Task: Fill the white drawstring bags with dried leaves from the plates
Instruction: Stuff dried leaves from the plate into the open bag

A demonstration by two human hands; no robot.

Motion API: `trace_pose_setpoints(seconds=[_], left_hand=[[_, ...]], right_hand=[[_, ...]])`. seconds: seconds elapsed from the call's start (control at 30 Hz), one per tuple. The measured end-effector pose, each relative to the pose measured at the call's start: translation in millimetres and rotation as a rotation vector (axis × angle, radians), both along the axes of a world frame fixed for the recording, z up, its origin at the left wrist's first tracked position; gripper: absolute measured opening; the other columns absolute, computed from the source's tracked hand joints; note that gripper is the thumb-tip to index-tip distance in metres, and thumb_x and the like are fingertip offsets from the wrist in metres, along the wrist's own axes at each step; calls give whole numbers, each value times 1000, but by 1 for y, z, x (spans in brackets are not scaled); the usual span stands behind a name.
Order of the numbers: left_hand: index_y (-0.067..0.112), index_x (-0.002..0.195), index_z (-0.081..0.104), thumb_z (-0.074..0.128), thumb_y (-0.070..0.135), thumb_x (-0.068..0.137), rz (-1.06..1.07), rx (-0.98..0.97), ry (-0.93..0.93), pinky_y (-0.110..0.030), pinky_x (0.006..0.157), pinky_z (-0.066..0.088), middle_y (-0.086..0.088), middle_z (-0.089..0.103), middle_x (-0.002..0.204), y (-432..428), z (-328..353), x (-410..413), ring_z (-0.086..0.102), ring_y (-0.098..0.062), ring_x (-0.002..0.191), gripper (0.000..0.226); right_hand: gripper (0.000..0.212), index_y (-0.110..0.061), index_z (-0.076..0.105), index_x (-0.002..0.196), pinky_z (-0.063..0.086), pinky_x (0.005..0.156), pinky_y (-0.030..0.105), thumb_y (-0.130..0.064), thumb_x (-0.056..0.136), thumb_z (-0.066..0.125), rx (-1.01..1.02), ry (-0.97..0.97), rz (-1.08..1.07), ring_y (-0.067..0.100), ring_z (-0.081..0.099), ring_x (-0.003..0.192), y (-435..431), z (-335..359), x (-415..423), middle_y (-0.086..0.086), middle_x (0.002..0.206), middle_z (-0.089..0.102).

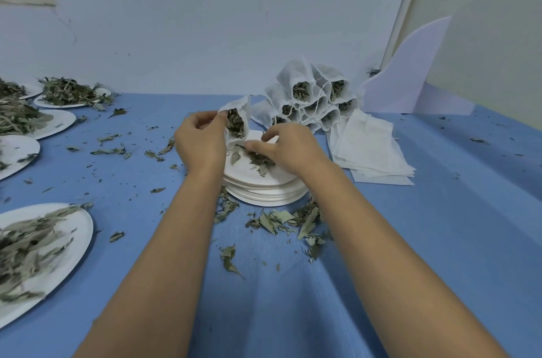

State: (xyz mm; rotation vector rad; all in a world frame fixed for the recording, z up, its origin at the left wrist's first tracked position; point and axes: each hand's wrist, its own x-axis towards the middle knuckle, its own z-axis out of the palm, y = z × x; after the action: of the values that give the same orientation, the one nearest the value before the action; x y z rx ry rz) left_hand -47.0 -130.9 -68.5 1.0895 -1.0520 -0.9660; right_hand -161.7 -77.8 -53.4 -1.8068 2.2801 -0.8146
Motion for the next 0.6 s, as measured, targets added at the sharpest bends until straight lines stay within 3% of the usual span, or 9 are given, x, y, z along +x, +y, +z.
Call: trace_pose_setpoints(seconds=[0.13, 0.2, 0.27, 0.33, 0.47, 0.6], left_hand=[[20, 86, 65, 68, 23, 86, -30, 51, 94, -3, 49, 39, 13, 60, 75, 0, -1, -4, 54, 2, 66, 5], [19, 85, 64, 68, 22, 86, -47, 60, 122, -4, 49, 40, 11, 60, 73, 0, 0, -6, 54, 2, 65, 5], [20, 81, 62, 68, 21, 87, -63, 64, 137, -4, 48, 40, 10, 59, 72, 0, 0, -8, 53, 0, 63, 8], [20, 79, 61, 68, 20, 87, -72, 68, 141, -4, 46, 40, 9, 58, 71, 1, 0, -9, 51, 0, 61, 10], [17, 83, 63, 67, 20, 87, -78, 77, 125, -4, 45, 39, 9, 56, 69, 2, -1, -11, 49, 0, 59, 7], [15, 86, 64, 67, 21, 87, -72, 89, 106, -10, 50, 41, 9, 56, 70, 2, 0, -12, 51, -3, 62, 7]], right_hand=[[63, -22, 53, 133, 35, 85, 25, -51, 79, 69, 176, -55, 79, 18, 50, 119, 11, 18, -19, 3, 133, 52], [66, -25, 49, 135, 40, 85, 26, -42, 77, 75, 334, -119, 142, 16, 53, 109, 17, 21, -24, 1, 131, 51], [63, -24, 50, 133, 44, 73, 21, -35, 77, 77, 380, -169, 168, 9, 59, 90, 18, 20, -25, -1, 121, 55], [58, -22, 54, 130, 43, 64, 16, -30, 77, 78, 335, -198, 167, 3, 58, 78, 15, 18, -25, -3, 109, 58], [46, -20, 62, 120, 47, 68, 22, -28, 77, 79, 227, -134, 136, 8, 58, 72, 9, 13, -25, 1, 110, 64], [32, -20, 70, 107, 36, 52, 8, -29, 77, 78, 119, -54, 119, 2, 52, 66, 7, 9, -27, 0, 97, 66]])
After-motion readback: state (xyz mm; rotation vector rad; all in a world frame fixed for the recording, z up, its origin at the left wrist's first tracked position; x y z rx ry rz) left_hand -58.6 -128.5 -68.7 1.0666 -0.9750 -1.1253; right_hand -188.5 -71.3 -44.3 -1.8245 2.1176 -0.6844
